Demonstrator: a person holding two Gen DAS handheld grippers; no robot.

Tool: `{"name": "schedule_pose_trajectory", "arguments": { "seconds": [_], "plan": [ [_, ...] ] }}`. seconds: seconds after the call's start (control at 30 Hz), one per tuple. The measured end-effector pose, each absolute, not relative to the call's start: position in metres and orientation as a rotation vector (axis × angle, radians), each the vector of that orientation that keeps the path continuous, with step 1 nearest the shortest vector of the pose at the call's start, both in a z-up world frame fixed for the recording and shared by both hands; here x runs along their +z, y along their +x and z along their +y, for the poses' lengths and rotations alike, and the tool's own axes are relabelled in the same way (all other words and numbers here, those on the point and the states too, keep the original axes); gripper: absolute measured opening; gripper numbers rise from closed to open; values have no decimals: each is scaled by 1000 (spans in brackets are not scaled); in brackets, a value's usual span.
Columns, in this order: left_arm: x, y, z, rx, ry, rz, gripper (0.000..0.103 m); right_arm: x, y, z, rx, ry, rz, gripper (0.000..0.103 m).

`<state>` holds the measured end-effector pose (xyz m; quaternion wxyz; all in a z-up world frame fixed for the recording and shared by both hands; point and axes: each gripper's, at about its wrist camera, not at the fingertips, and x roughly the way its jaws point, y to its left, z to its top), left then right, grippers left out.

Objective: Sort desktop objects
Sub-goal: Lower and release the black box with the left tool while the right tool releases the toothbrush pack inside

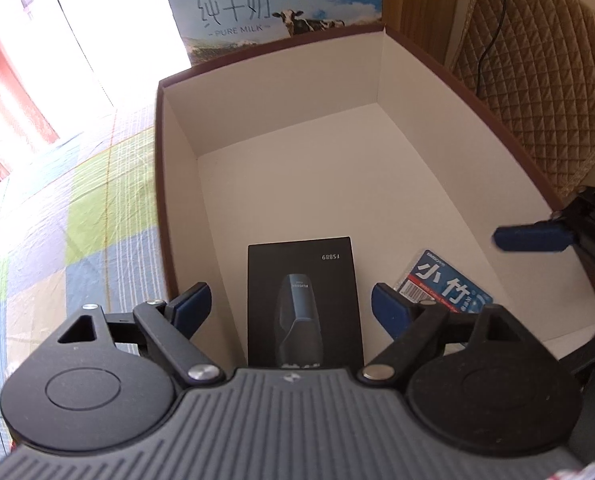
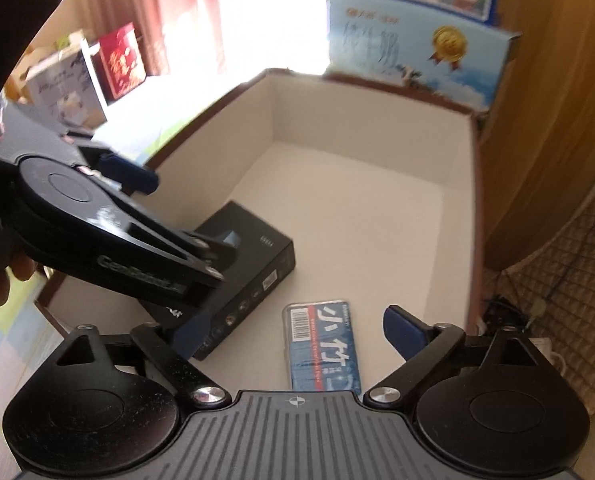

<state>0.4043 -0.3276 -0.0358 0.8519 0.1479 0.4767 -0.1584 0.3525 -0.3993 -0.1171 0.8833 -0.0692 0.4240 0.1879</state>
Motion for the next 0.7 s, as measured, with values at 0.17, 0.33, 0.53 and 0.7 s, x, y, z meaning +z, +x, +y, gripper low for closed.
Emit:
{"name": "schedule_pose_trajectory", "arguments": {
  "seconds": [0.17,0.33,0.53,0.7],
  "plan": [
    [-16,390,-311,-346,223,973,86,-104,334,-407,355,-95,839,99],
    [6,367,-296,-333,196,913,88,-95,320,-412,327,-38,823,101],
    [24,337,-275,-314,151,868,91,-85,302,-409,326,0,793,101],
    [30,316,-253,-283,116,854,92,-79,286,-403,330,26,773,101]
  ]
}}
